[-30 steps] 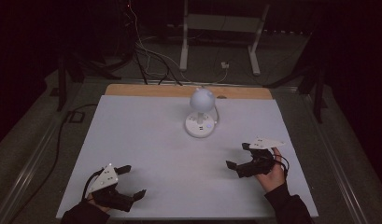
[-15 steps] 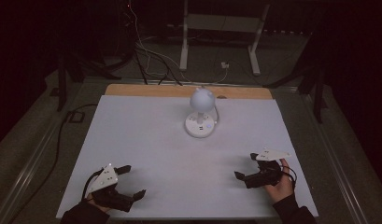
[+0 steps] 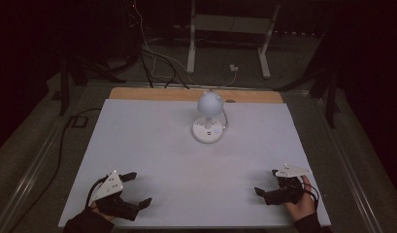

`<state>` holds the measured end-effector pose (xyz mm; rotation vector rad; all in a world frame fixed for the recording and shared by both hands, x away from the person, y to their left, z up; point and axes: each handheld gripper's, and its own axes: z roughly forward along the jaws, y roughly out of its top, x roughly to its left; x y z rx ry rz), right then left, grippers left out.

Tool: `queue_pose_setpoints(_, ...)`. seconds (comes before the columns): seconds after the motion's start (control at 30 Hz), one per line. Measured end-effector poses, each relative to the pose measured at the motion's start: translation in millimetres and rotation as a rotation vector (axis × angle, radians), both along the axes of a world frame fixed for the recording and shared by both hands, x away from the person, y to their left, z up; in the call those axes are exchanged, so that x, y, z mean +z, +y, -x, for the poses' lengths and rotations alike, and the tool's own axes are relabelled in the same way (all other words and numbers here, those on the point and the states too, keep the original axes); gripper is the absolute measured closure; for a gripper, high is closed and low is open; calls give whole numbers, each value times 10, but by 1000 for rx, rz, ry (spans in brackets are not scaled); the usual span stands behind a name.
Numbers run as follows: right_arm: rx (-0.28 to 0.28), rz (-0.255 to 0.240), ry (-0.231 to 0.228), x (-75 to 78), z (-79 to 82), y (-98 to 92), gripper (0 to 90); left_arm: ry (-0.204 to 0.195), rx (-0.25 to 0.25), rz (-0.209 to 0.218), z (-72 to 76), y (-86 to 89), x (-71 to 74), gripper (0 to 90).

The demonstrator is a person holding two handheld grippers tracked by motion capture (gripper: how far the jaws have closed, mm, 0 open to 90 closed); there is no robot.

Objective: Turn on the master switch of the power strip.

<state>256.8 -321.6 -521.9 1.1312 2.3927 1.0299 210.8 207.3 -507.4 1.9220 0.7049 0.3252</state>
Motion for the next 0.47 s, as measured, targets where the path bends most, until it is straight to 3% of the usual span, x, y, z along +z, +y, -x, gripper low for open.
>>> queue_pose_setpoints(0.47, 20, 15, -18, 10, -24, 87, 0, -1, -3, -2, -6, -4, 2, 2)
